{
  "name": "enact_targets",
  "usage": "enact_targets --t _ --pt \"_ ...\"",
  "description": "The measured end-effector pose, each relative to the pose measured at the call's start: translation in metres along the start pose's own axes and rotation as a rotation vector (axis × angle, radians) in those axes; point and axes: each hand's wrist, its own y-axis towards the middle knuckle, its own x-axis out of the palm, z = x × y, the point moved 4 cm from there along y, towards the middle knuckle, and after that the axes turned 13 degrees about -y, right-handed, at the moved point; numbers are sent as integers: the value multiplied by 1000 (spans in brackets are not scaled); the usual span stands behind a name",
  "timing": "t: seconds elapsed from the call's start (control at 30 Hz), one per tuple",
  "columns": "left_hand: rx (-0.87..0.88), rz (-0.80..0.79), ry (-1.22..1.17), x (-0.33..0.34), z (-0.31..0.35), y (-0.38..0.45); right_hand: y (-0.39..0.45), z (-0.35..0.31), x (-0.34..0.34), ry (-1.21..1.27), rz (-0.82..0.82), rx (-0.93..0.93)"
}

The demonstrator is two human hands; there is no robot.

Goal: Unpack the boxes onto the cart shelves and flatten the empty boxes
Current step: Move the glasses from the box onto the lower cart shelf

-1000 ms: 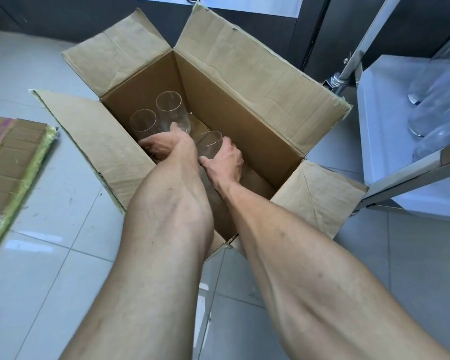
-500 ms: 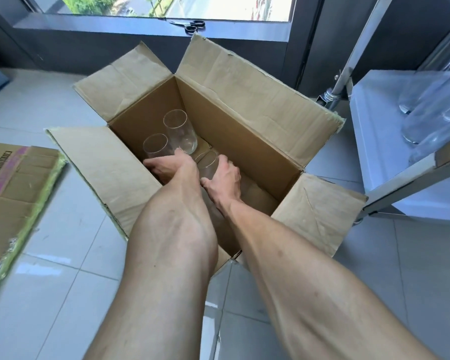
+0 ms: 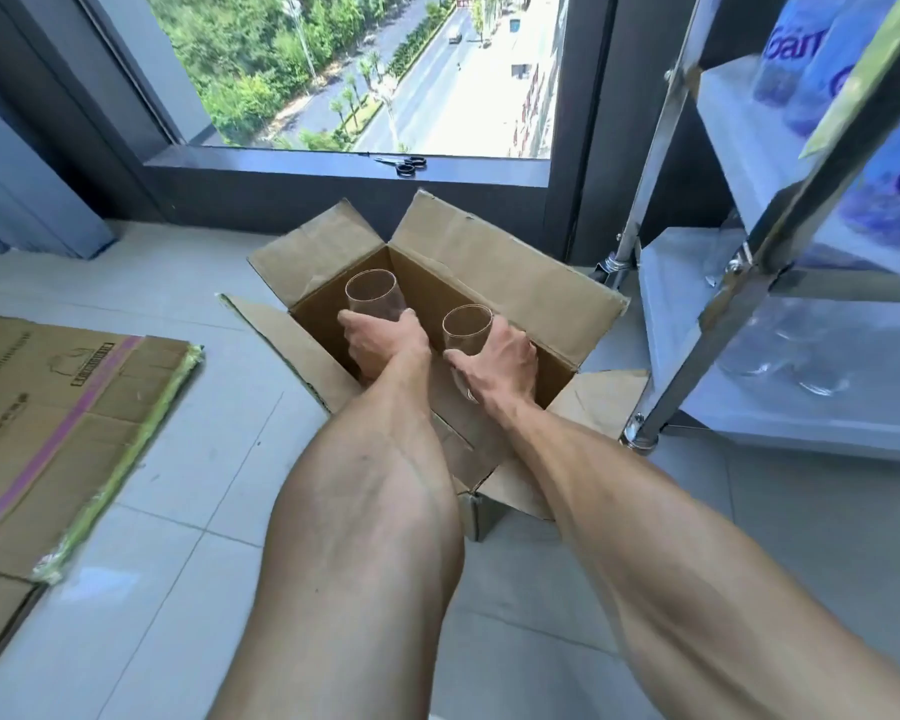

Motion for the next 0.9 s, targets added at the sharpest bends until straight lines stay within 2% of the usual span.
enact_targets --t 0.27,0.33,0.5,0.67,0.9 --pt "-22 68 42 -47 50 -102 -53 -3 -110 112 146 61" --pt "-9 43 24 -54 61 -133 -66 10 -139 133 172 75" --pt "67 3 3 -68 73 -197 -75 67 -194 106 218 73" --pt "136 -67 30 -62 70 -264 -84 113 -222 -60 146 -161" --pt "155 -118 80 -54 63 -339 -98 182 -259 -57 195 -25"
